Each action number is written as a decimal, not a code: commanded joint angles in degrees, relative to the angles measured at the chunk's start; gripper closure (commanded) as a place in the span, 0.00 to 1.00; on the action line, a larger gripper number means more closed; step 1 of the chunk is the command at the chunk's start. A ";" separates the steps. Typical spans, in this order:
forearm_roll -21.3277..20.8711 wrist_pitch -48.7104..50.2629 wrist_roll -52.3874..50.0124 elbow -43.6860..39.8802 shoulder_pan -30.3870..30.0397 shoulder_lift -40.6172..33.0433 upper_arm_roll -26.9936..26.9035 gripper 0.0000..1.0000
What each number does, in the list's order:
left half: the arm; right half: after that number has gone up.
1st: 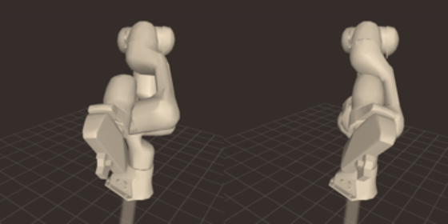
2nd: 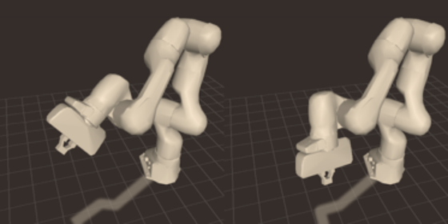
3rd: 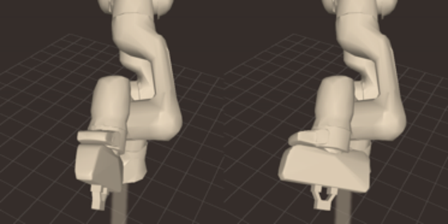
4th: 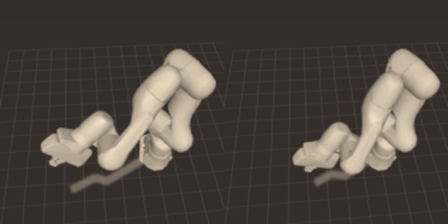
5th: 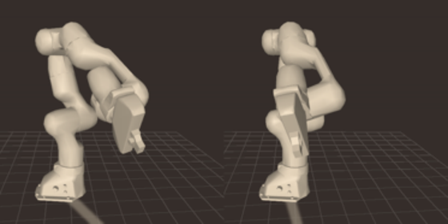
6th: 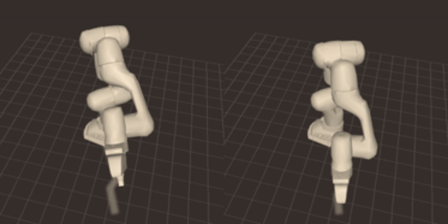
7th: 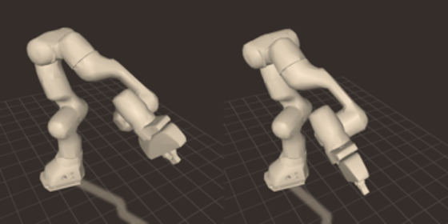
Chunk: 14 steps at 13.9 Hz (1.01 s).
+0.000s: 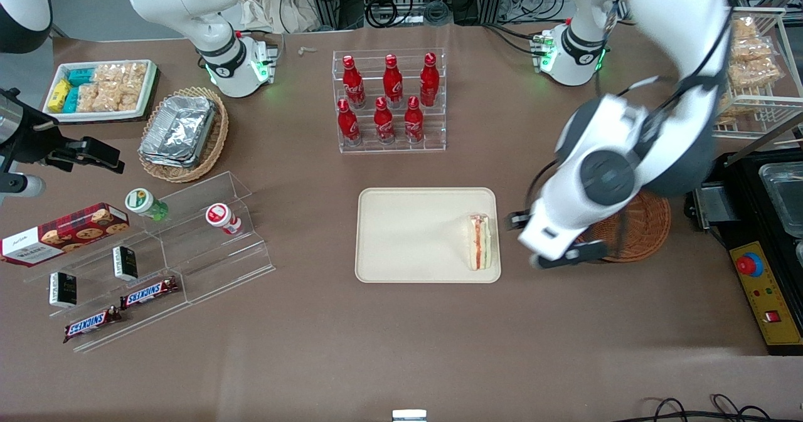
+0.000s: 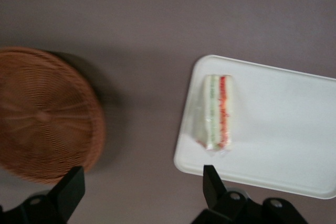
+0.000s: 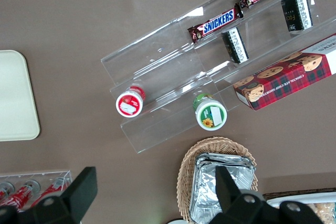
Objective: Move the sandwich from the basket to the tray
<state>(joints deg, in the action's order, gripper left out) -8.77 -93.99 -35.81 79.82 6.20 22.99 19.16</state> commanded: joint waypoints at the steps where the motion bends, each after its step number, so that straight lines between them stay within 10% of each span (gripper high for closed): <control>1: -2.74 2.66 4.58 1.92 -3.11 -6.19 0.26 0.00; 9: 0.33 9.26 37.09 1.66 -17.88 -16.13 0.35 0.00; 14: 2.88 11.36 32.67 -0.10 -20.26 -16.14 -1.04 0.00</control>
<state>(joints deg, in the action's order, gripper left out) -6.64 -84.53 -0.80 80.00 -13.51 7.42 18.74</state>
